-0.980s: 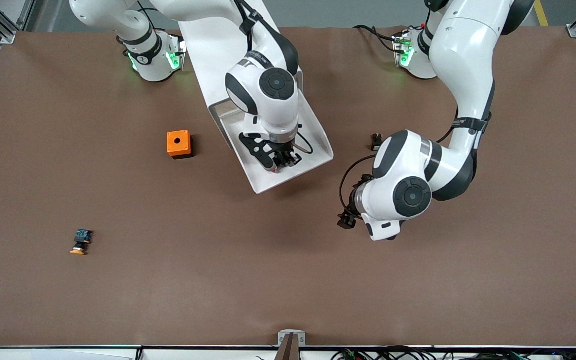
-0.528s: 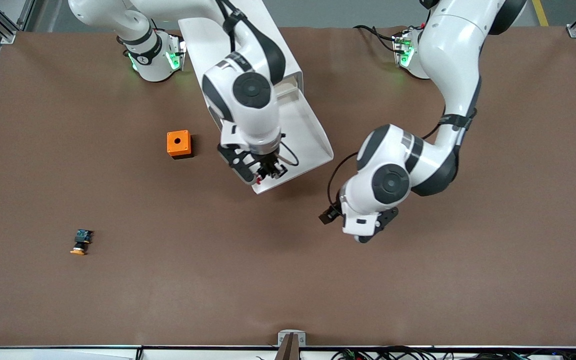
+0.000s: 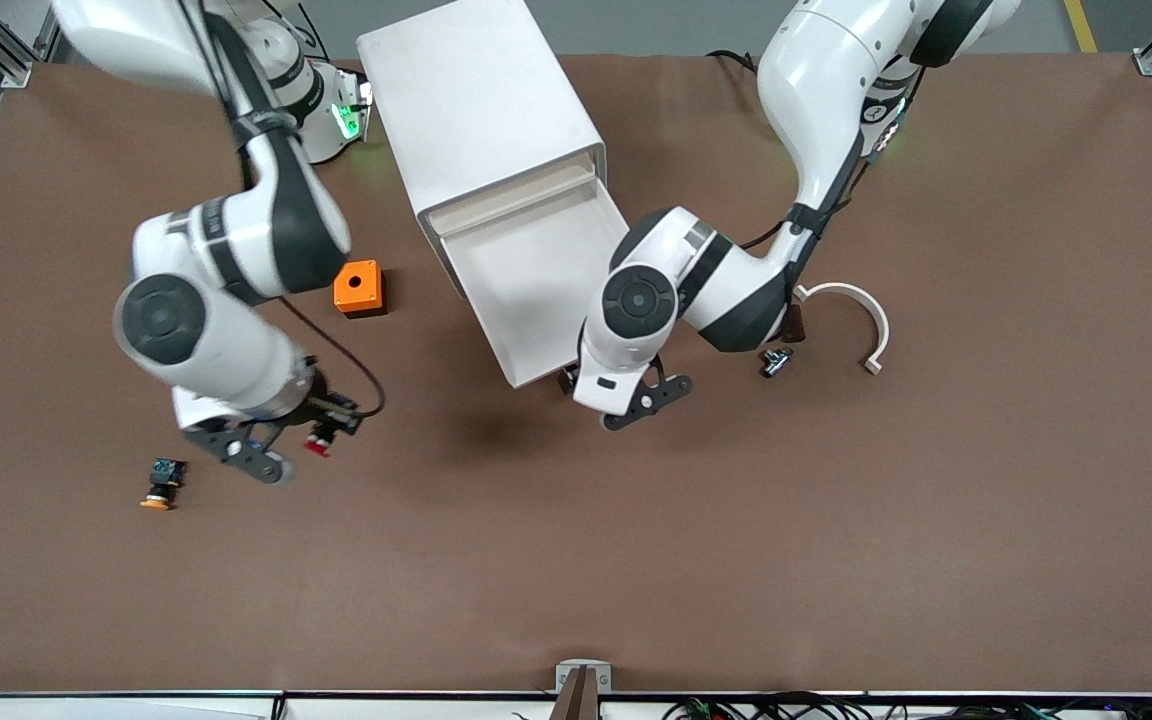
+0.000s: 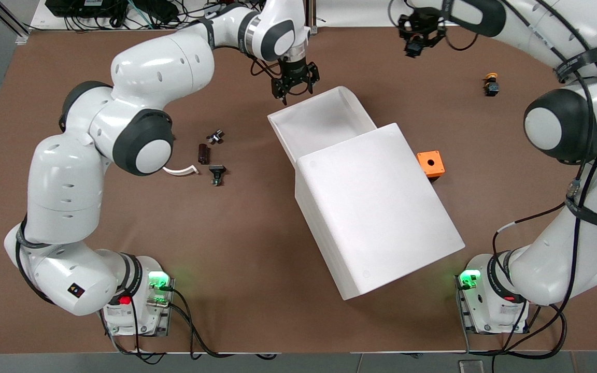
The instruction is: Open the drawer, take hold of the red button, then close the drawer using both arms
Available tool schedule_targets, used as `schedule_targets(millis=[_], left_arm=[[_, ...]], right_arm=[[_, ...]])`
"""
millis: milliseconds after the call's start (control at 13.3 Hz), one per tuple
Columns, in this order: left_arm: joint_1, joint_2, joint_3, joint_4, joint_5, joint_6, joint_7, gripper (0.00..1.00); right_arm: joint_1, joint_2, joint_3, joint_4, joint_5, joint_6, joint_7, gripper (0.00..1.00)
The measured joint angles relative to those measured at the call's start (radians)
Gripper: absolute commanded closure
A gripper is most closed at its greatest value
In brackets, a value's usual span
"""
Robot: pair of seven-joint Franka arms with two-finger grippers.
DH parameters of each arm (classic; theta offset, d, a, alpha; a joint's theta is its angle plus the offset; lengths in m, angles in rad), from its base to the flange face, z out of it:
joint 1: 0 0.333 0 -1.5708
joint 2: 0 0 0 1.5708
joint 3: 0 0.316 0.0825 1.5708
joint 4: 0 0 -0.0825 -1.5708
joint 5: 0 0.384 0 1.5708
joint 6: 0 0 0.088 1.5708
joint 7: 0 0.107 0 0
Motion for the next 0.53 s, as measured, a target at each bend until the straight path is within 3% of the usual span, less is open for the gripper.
schedule_targets(millis=[528], left_arm=[[-0.118, 0.000, -0.020, -0.016, -0.071, -0.019, -0.127, 0.00]], right_arm=[[-0.189, 0.072, 0.002, -0.094, 0.005, 0.117, -0.397, 1.00]])
